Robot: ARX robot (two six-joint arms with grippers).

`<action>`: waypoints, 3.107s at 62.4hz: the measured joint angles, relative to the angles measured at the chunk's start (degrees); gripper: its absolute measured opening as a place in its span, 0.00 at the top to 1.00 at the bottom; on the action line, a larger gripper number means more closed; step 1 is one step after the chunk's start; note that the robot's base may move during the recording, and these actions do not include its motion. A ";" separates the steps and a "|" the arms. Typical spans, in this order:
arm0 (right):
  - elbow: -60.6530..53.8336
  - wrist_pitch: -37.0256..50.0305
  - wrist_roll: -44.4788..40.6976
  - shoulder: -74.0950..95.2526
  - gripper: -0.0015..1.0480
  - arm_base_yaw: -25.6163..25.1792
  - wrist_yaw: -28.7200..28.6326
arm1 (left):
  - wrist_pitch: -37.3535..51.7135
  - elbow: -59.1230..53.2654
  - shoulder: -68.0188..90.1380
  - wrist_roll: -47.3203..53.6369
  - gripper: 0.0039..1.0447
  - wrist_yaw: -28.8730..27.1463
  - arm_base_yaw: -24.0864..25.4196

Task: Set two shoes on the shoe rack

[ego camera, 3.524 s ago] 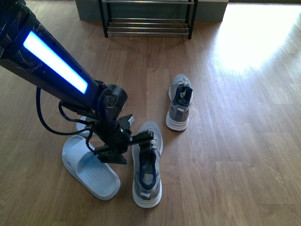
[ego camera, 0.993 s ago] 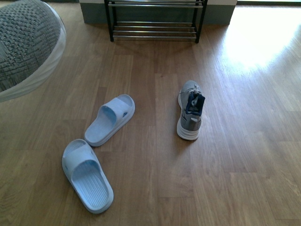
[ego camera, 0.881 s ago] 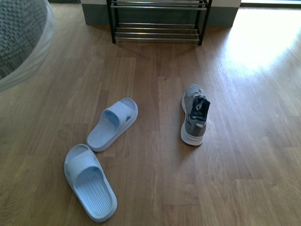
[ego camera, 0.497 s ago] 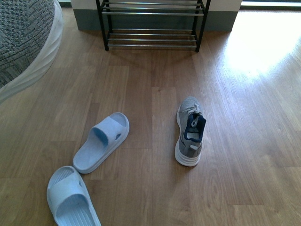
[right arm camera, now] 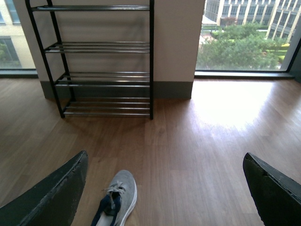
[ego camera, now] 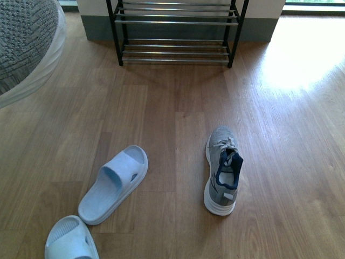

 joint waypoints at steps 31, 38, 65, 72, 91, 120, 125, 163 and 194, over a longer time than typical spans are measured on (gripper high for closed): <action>0.00 0.00 0.00 0.00 0.09 0.00 -0.20 | 0.00 0.00 -0.02 0.00 0.99 -0.20 0.17; 0.00 0.00 0.00 0.00 0.09 0.00 -0.15 | 0.00 0.00 -0.02 0.00 0.99 -0.28 0.17; 0.00 0.00 -0.02 0.00 0.09 0.00 -0.15 | 0.00 0.00 -0.02 0.00 0.99 -0.13 0.04; 0.00 0.00 0.00 0.00 0.09 0.00 -0.15 | 0.00 0.00 -0.02 0.00 0.99 -0.15 0.04; 3.21 2.54 -5.60 22.47 0.09 0.04 -17.57 | 0.00 0.00 -0.02 0.00 0.99 -0.04 0.00; 19.98 45.70 -8.70 100.15 0.09 11.28 -5.20 | 0.00 0.00 -0.02 0.00 0.99 -0.04 0.02; 22.97 47.54 -8.15 109.46 0.09 11.26 -4.98 | 0.00 0.00 -0.02 0.00 0.99 -0.07 0.02; 39.67 54.80 -6.99 140.04 0.09 8.66 -3.96 | 0.00 0.00 -0.02 0.00 0.99 -0.04 0.02; 53.13 53.55 -9.90 154.81 0.09 6.40 0.76 | 0.00 0.00 -0.02 0.00 0.99 -0.04 0.02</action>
